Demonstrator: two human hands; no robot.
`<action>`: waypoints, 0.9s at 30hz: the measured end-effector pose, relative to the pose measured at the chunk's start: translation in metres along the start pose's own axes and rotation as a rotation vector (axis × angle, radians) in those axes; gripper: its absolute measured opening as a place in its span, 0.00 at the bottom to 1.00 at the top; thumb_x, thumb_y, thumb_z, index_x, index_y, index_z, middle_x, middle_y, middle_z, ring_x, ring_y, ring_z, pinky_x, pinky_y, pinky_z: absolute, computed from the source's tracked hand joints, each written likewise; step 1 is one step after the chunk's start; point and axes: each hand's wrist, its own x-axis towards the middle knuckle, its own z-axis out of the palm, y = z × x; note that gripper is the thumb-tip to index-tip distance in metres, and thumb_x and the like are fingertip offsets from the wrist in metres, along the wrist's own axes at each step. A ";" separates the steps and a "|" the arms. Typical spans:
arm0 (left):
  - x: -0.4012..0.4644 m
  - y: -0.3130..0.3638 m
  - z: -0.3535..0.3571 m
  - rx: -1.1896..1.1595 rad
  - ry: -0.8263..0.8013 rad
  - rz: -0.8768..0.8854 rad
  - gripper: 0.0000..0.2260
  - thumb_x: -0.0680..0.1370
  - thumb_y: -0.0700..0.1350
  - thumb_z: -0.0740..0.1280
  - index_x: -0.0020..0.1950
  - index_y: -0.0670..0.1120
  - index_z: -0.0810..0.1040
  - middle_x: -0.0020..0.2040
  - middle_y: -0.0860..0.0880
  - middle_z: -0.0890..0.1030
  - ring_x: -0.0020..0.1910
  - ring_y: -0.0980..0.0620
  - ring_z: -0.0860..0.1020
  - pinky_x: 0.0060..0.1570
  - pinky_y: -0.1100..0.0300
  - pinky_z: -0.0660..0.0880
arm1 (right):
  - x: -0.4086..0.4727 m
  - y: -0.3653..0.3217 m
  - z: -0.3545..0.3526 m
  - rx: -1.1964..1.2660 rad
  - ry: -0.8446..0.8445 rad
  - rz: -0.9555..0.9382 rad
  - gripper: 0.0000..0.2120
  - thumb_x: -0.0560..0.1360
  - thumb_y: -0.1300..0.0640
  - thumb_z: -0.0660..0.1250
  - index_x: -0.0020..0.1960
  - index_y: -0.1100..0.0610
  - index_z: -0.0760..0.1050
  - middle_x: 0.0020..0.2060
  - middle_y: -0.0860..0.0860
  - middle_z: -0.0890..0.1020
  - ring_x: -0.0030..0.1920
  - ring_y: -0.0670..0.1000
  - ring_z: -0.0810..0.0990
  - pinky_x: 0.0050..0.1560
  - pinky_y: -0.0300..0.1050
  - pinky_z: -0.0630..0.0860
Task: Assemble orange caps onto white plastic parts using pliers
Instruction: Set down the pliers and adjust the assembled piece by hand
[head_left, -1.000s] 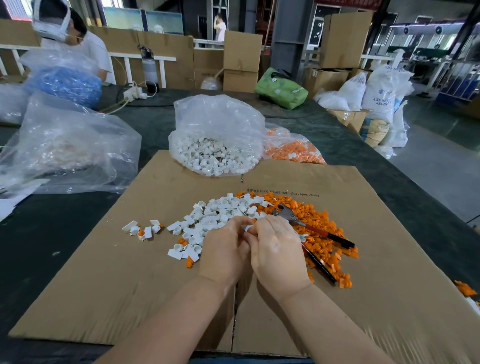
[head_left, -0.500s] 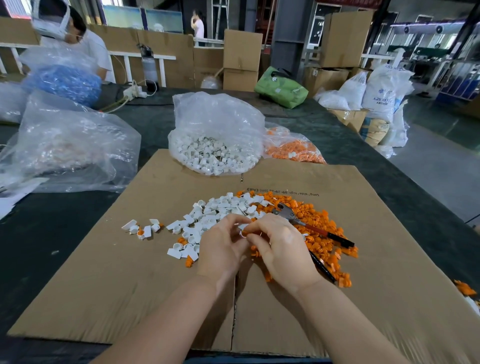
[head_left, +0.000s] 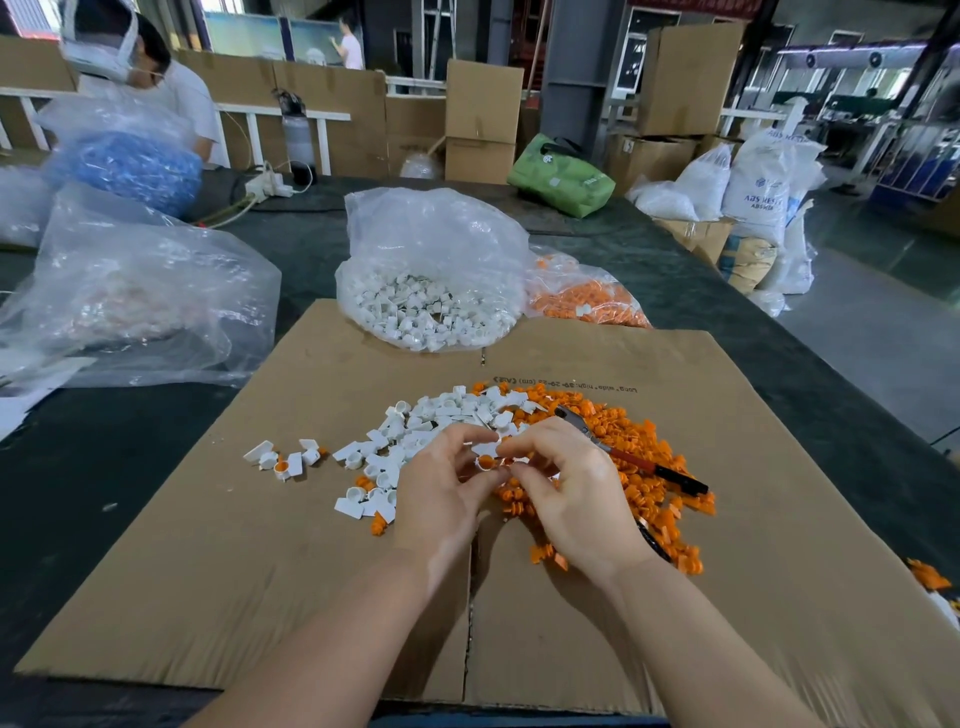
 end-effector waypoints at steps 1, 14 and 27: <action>0.000 -0.001 0.000 0.006 0.001 0.007 0.13 0.70 0.37 0.73 0.48 0.54 0.78 0.47 0.48 0.83 0.50 0.46 0.81 0.54 0.44 0.77 | 0.000 -0.001 0.001 0.000 -0.003 -0.001 0.09 0.71 0.69 0.69 0.45 0.57 0.81 0.41 0.43 0.77 0.43 0.42 0.75 0.45 0.38 0.73; -0.003 -0.007 -0.002 0.034 -0.031 0.012 0.13 0.63 0.46 0.65 0.46 0.55 0.79 0.38 0.50 0.83 0.41 0.50 0.82 0.44 0.45 0.79 | 0.003 -0.012 0.012 -0.027 -0.090 -0.027 0.06 0.73 0.68 0.67 0.44 0.59 0.81 0.42 0.48 0.78 0.48 0.48 0.75 0.50 0.40 0.72; 0.008 -0.014 -0.027 0.238 0.133 0.086 0.12 0.75 0.42 0.70 0.57 0.52 0.78 0.37 0.54 0.76 0.36 0.63 0.76 0.36 0.70 0.73 | 0.004 -0.006 0.007 -0.115 -0.050 -0.036 0.09 0.75 0.64 0.67 0.53 0.59 0.81 0.46 0.49 0.81 0.50 0.47 0.76 0.53 0.39 0.72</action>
